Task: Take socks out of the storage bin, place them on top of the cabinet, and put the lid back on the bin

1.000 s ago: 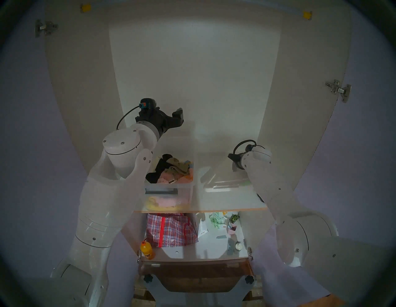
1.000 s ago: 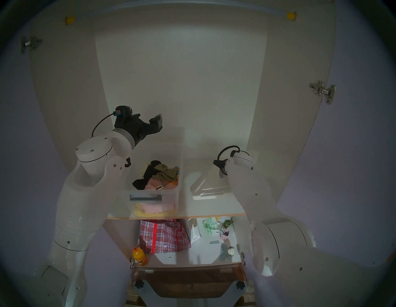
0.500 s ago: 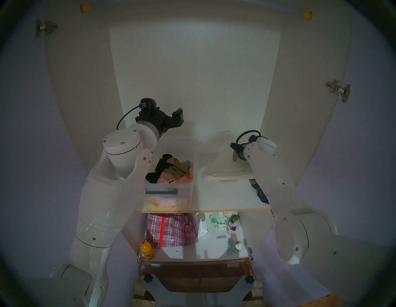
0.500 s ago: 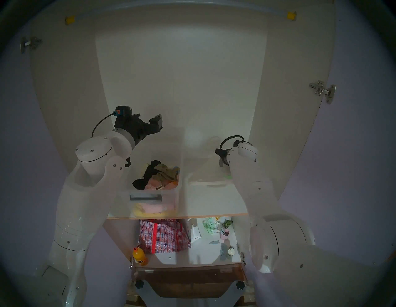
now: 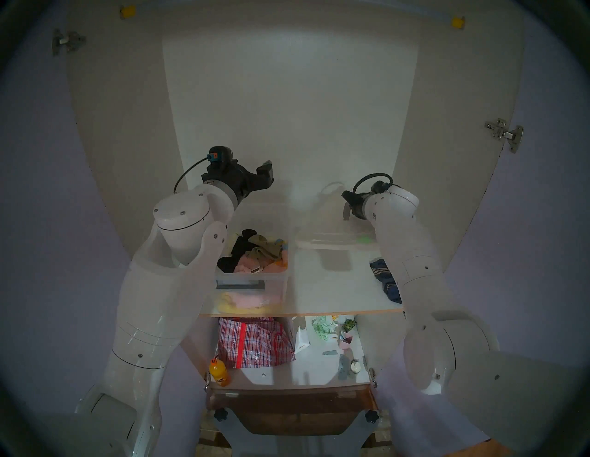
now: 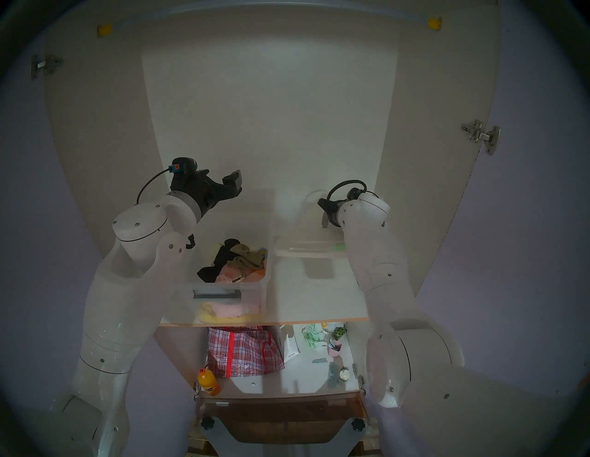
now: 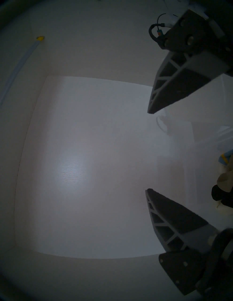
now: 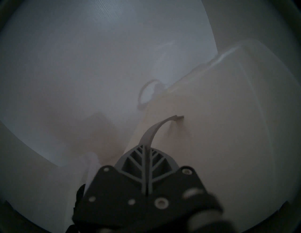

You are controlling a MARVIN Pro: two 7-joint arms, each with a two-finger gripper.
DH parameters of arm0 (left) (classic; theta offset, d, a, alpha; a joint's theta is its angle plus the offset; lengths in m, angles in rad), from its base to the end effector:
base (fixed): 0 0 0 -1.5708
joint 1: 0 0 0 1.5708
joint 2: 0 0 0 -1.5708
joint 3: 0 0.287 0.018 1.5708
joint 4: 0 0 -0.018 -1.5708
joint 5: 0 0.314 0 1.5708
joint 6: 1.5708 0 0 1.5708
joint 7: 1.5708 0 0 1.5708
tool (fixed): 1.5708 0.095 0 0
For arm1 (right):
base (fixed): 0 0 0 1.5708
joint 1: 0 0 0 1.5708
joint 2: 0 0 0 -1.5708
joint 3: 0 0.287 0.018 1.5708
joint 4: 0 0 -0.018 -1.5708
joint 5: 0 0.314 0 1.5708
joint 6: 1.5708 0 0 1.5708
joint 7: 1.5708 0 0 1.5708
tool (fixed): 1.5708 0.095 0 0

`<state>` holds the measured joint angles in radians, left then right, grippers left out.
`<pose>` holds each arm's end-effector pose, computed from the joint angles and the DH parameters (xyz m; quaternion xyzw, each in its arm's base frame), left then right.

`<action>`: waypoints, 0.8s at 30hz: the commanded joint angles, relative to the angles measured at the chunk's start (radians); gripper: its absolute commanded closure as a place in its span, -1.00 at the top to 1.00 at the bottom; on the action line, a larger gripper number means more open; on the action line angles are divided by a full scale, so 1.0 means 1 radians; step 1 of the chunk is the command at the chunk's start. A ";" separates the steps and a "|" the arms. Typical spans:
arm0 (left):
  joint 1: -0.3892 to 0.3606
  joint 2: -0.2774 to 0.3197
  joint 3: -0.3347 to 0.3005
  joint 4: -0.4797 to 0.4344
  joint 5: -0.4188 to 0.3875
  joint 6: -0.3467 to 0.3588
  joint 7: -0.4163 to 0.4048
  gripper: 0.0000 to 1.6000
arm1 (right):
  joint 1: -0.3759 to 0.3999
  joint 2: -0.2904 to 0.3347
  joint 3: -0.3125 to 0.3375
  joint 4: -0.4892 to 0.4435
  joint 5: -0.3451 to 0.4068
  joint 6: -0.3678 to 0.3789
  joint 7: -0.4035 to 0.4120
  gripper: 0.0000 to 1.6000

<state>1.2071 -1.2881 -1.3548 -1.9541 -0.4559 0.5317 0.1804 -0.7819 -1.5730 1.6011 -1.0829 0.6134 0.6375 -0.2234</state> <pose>0.4510 -0.0330 -0.0643 0.6634 -0.0564 0.7401 0.0949 0.6098 0.0058 -0.1459 -0.8007 0.1689 -0.5379 0.2024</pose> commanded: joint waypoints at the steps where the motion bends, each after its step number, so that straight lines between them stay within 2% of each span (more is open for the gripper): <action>1: -0.021 -0.002 -0.004 -0.026 -0.001 -0.010 -0.005 1.00 | 0.029 -0.025 0.006 -0.108 0.023 0.033 -0.005 -1.00; 7: -0.021 -0.002 -0.004 -0.027 -0.001 -0.011 -0.006 1.00 | 0.035 -0.045 0.016 -0.145 0.034 0.074 -0.029 -1.00; 18: -0.021 -0.002 -0.004 -0.026 -0.001 -0.010 -0.005 1.00 | 0.054 -0.076 -0.009 -0.125 0.090 0.066 0.126 -1.00; 24: -0.021 -0.002 -0.004 -0.026 -0.001 -0.010 -0.005 1.00 | 0.054 -0.081 -0.053 -0.118 0.093 0.065 0.196 -1.00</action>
<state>1.2072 -1.2881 -1.3549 -1.9542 -0.4559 0.5317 0.1804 -0.7703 -1.6358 1.5789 -1.1769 0.6870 0.7094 -0.1030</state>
